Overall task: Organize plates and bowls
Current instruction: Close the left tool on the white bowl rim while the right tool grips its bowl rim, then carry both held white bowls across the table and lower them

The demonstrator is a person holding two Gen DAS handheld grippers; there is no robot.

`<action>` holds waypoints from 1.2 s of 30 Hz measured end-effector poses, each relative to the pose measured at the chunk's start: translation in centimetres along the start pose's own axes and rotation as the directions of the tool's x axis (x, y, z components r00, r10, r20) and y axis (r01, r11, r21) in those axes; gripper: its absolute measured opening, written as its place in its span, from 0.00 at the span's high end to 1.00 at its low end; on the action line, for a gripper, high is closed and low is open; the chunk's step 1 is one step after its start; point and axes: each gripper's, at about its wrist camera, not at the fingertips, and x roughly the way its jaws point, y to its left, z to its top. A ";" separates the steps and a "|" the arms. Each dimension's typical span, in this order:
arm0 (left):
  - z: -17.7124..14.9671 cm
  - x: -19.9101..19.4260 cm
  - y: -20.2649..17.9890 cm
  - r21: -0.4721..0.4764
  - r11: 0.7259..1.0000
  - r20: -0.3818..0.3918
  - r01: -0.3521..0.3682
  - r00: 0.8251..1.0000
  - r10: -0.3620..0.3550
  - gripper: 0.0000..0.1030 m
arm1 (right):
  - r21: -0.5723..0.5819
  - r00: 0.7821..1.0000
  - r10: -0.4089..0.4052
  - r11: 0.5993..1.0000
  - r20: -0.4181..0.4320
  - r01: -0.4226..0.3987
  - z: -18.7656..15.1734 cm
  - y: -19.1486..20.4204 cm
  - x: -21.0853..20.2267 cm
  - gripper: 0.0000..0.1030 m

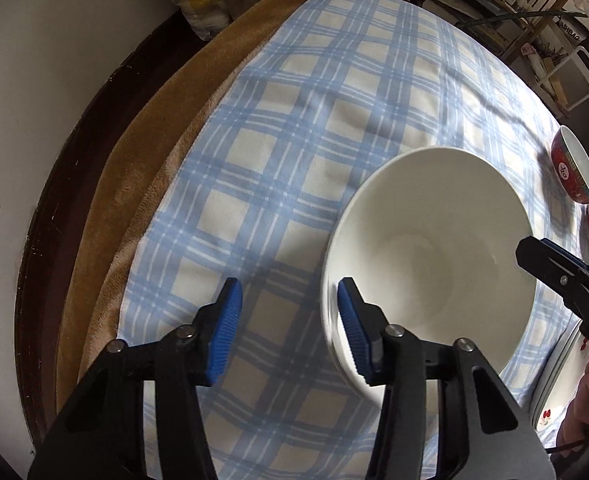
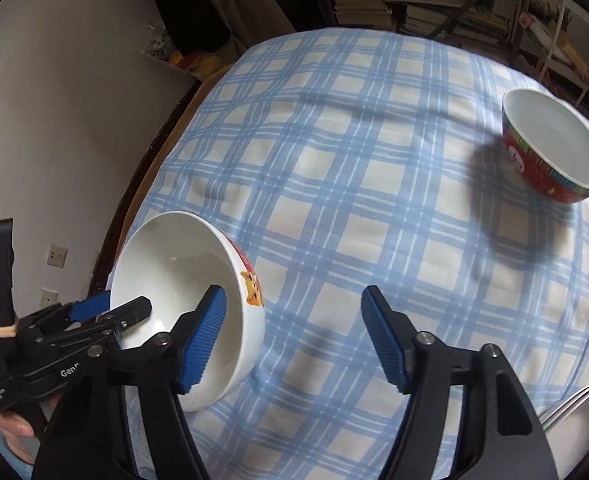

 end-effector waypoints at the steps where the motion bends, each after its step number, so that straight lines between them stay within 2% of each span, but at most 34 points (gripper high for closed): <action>1: -0.1 0.2 -0.2 0.015 1.000 0.001 0.012 1.000 -0.012 0.65 | 0.013 1.000 0.013 1.000 -0.013 -0.013 -0.1 -0.2 0.4 0.44; 2: -0.2 0.3 -0.5 0.025 0.999 0.004 0.035 0.999 -0.035 0.76 | 0.020 0.999 0.025 0.999 -0.024 -0.025 -0.1 -0.3 0.8 0.45; 4: -0.3 0.5 -0.8 0.019 0.998 0.002 0.061 0.998 -0.061 0.81 | 0.024 0.998 0.054 0.998 -0.037 -0.053 -0.3 -0.4 1.4 0.49; 5: -0.3 0.6 -1.1 0.020 0.997 0.000 0.071 0.997 -0.071 0.86 | 0.017 0.998 0.038 0.999 -0.041 -0.038 -0.3 -0.3 1.6 0.49; 7: -0.3 0.8 -1.5 0.021 0.998 0.003 0.061 0.998 -0.062 0.86 | -0.010 0.999 0.007 1.000 -0.034 -0.007 -0.4 0.2 2.0 0.52; 10: -0.3 0.9 -1.6 0.008 0.998 0.012 0.065 0.998 -0.065 0.86 | 0.026 0.997 0.054 0.998 -0.046 -0.053 -0.4 0.0 2.1 0.64; 15: -0.7 0.6 -1.7 0.009 0.998 0.026 0.066 0.997 -0.067 0.87 | 0.069 0.994 0.073 0.995 -0.082 -0.067 -0.5 -0.1 2.7 0.69; 17: -0.9 0.4 -2.2 0.019 0.998 0.033 0.064 0.997 -0.065 0.88 | 0.075 0.995 0.057 0.996 -0.088 -0.050 -0.7 -0.2 3.3 0.71; 19: -1.0 0.1 -2.5 0.024 0.998 0.039 0.060 0.997 -0.060 0.88 | 0.065 0.994 0.066 0.996 -0.088 -0.061 -1.0 -0.1 3.6 0.85; 21: -0.7 -0.4 -2.5 0.023 0.998 0.041 0.061 0.997 -0.062 0.90 | 0.064 0.990 0.093 0.994 -0.108 -0.086 -1.3 0.1 4.0 0.90; 23: -0.7 -0.8 -2.6 0.026 0.998 0.043 0.053 0.998 -0.054 0.90 | 0.030 0.995 0.049 0.998 -0.089 -0.046 -1.6 0.7 3.8 0.91; 29: -1.3 -1.3 -2.9 0.015 0.996 0.023 0.093 0.995 -0.094 0.90 | 0.024 0.998 0.031 0.999 -0.057 -0.030 -2.1 0.5 2.2 0.91; 36: -2.5 -2.6 -6.0 0.068 0.994 0.032 0.086 0.996 -0.088 0.90 | 0.040 1.000 0.009 0.999 -0.026 -0.008 -3.4 -1.2 -0.1 0.91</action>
